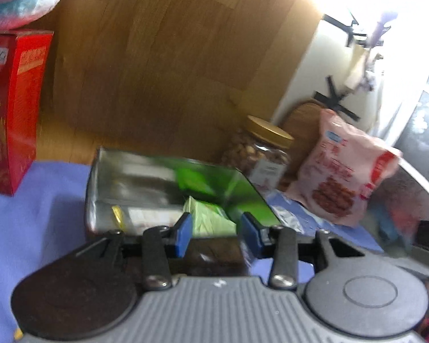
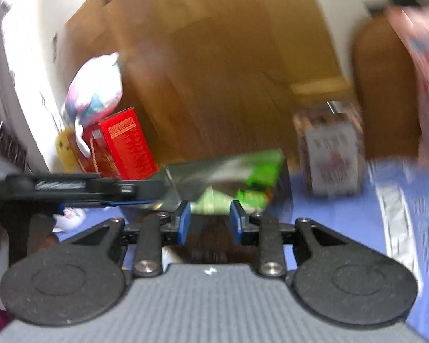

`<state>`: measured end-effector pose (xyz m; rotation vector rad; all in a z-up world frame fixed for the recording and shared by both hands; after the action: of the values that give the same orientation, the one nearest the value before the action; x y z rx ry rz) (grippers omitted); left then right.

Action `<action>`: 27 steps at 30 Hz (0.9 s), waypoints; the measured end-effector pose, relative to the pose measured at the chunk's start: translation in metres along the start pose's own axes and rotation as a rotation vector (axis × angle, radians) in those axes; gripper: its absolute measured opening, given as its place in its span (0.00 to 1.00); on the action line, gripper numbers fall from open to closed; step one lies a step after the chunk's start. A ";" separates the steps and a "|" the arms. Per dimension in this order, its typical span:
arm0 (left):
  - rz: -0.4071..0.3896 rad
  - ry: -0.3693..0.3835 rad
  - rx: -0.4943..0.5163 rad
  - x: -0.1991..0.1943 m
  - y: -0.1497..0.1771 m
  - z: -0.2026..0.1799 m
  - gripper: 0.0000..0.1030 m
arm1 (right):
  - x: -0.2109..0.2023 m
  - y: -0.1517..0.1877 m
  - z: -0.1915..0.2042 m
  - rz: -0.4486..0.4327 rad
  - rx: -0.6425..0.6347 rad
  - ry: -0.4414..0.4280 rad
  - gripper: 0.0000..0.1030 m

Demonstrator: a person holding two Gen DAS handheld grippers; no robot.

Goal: Organize snacks
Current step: 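Lift the leaf-print packet into the black tin and open the left tool, then move the left tool to the pumpkin-seed bag while the right tool approaches it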

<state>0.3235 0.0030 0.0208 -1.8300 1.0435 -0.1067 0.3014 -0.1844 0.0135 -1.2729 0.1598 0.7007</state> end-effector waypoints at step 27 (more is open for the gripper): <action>0.138 0.079 -0.049 -0.033 0.119 -0.049 0.40 | -0.062 0.087 0.006 0.238 0.186 -0.161 0.10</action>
<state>0.2065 -0.0254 -0.0357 -1.8043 1.2345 -0.0718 0.2027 -0.1930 -0.0260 -1.0239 0.2414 0.9674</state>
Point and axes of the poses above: each gripper's, at about its wrist camera, not at the fingertips, and x roughly the way its jaws point, z to its left, y to its underside, the point moved 8 cm from there along x, roughly the way its jaws point, and after that the axes turned 14 degrees about y, right-handed, at the moved point
